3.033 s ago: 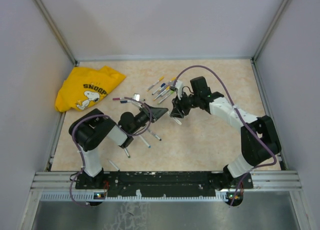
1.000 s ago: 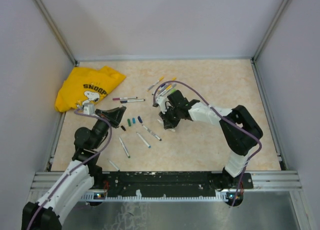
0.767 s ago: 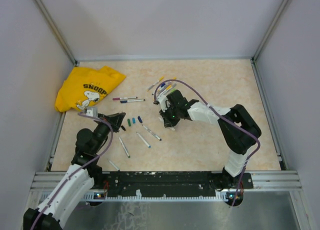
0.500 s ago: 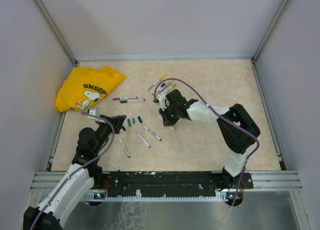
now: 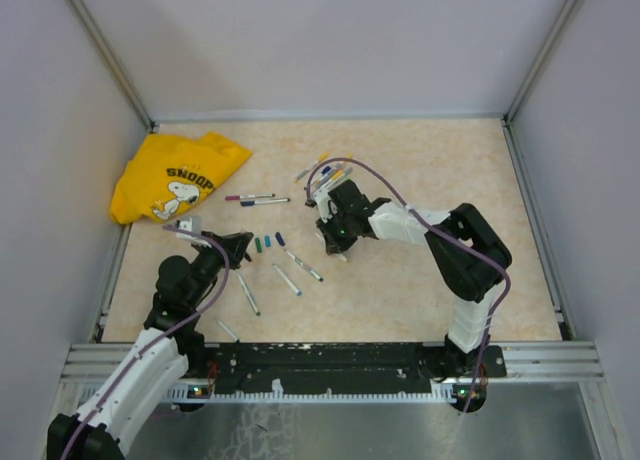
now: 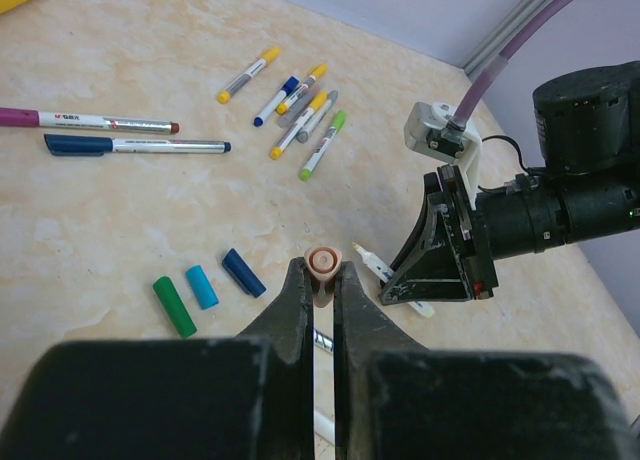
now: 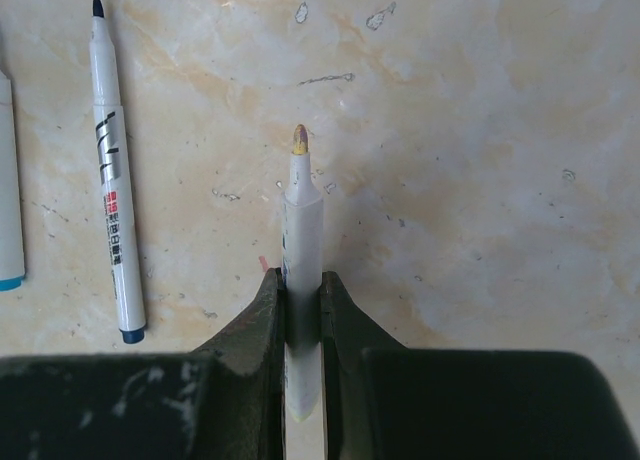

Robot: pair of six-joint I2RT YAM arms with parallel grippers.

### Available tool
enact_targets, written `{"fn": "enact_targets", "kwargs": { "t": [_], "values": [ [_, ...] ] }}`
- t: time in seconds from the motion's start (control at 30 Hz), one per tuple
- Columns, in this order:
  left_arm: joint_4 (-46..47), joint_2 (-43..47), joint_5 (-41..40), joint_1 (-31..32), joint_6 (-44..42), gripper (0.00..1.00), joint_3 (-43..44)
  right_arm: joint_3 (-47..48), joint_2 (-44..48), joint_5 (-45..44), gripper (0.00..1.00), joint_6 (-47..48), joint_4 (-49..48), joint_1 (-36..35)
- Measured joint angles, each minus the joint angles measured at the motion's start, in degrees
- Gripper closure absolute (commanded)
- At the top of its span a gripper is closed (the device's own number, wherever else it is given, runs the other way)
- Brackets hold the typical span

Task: Open the pen caps
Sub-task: Place the pen at the center of the board.

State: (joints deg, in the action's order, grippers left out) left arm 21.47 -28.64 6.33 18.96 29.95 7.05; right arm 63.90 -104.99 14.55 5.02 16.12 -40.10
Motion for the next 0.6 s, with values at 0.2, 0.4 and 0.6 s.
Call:
{"fn": "enact_targets", "kwargs": {
  "t": [0.2,0.4,0.6],
  "values": [
    [-0.26,0.42,0.11,0.00,0.02,1.00,-0.31,0.52,-0.44,-0.44,0.96,-0.17,0.22,-0.42],
    [-0.35,0.44,0.31,0.00,0.07,1.00,-0.35,1.84,-1.46,-1.11,0.96,-0.37,0.68,-0.55],
    [-0.55,0.44,0.55,0.00,0.22,1.00,-0.39,2.21,-1.62,-1.18,0.92,-0.70,1.03,-0.59]
  ]
}}
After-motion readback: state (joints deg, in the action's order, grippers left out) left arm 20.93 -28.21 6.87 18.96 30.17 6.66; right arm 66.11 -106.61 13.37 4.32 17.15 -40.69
